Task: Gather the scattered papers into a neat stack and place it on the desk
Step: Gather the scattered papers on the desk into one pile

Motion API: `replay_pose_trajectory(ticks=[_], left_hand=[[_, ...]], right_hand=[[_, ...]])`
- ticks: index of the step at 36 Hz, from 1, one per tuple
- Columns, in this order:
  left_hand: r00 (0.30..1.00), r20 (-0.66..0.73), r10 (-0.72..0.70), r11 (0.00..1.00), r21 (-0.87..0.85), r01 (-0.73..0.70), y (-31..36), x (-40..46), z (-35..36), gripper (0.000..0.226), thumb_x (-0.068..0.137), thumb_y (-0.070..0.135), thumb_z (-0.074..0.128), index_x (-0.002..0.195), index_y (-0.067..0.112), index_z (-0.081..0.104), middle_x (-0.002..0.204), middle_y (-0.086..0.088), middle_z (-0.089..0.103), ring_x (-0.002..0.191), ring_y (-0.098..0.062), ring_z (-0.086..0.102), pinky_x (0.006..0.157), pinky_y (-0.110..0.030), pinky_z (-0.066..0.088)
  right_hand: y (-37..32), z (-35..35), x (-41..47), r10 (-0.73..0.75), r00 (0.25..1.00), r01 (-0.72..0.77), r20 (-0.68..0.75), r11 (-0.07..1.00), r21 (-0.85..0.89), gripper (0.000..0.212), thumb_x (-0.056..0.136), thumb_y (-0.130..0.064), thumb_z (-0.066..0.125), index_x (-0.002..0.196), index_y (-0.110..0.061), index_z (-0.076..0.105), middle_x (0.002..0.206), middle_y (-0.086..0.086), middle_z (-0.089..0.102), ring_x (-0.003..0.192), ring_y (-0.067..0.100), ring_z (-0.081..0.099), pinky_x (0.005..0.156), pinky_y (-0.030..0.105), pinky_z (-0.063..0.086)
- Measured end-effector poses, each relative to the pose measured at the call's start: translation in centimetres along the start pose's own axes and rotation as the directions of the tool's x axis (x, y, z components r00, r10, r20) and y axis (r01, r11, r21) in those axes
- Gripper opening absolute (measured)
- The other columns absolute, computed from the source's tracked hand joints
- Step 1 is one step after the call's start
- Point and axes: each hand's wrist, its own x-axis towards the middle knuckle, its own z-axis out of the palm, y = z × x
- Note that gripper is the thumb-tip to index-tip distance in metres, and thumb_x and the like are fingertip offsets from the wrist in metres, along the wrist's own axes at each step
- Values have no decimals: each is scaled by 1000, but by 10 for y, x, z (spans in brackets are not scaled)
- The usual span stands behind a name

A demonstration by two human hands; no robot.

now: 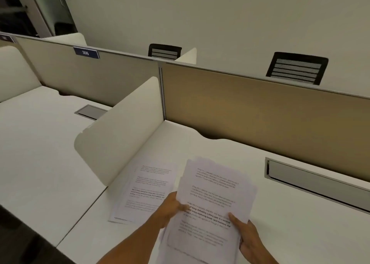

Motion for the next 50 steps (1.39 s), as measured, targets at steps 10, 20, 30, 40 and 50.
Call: replay_pose_trajectory(ticks=[10,20,30,40,50], left_hand=[[974,-226,-3,990,139,35,-11,-10,-24,43,79,-5,64,114,19,62,102,4,70,92,-9,65,66,-16,52],[923,-383,36,995,100,3,-38,-13,-102,40,83,-2,71,120,9,64,108,-2,72,99,-19,68,83,-25,56],[836,-548,34,991,124,41,-41,10,-167,35,86,4,71,119,10,64,112,-7,71,84,-12,67,78,-25,56],[825,-564,33,969,221,113,-42,59,-181,33,90,2,64,121,10,64,115,-8,72,91,-17,67,79,-23,55],[733,-675,-84,799,394,455,-49,93,-192,43,85,30,69,126,19,61,145,-10,43,127,-34,45,102,-50,48]], right_hand=[[14,45,20,158,987,-148,20,957,-251,42,89,8,66,131,5,58,121,26,68,107,43,66,101,62,48],[36,137,40,161,986,-129,50,913,-386,36,89,8,66,125,3,61,113,21,71,101,40,69,93,52,56],[44,215,73,101,987,-35,128,898,-439,21,88,4,66,85,-14,75,81,5,77,81,28,71,68,29,61],[53,263,99,-102,993,115,60,700,-705,30,92,-4,52,117,-7,67,110,10,72,96,25,68,86,33,58],[63,275,117,-107,993,-4,-55,424,-906,53,93,-15,58,143,-8,41,148,16,34,134,35,37,106,37,40]])
